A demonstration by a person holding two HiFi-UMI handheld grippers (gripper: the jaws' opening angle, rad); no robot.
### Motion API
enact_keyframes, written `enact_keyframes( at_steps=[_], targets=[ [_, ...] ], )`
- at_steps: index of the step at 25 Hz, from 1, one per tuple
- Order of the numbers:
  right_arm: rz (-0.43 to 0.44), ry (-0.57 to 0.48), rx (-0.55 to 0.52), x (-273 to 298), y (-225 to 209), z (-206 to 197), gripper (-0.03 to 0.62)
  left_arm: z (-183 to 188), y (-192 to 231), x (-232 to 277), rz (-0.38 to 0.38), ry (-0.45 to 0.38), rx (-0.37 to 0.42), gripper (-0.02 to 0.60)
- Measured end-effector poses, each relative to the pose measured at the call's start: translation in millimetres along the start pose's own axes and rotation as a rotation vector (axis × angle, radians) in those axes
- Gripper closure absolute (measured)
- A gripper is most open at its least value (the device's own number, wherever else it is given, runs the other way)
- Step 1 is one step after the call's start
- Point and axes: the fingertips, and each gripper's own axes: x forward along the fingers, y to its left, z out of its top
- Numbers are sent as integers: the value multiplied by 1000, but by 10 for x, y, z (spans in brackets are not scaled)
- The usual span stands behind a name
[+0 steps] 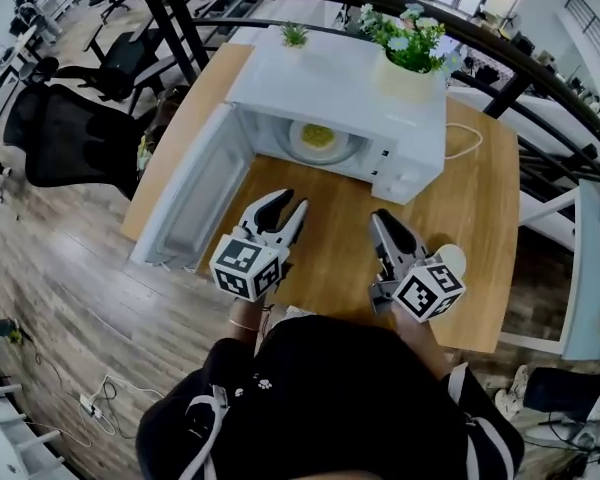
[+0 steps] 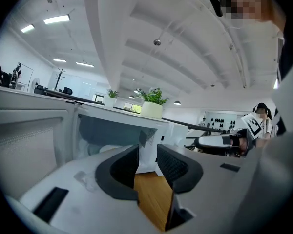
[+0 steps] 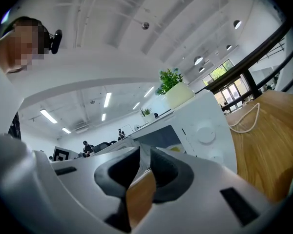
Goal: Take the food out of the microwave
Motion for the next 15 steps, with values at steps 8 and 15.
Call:
enact_keyframes(
  at_steps=[8,15],
  targets=[
    [-55,-2,-16,415,-1,45,519,50,460,190,-21,84,44,462],
    [-100,-25,-8,713,-52,92,488,182,775,432,-45,86,64,438]
  ],
)
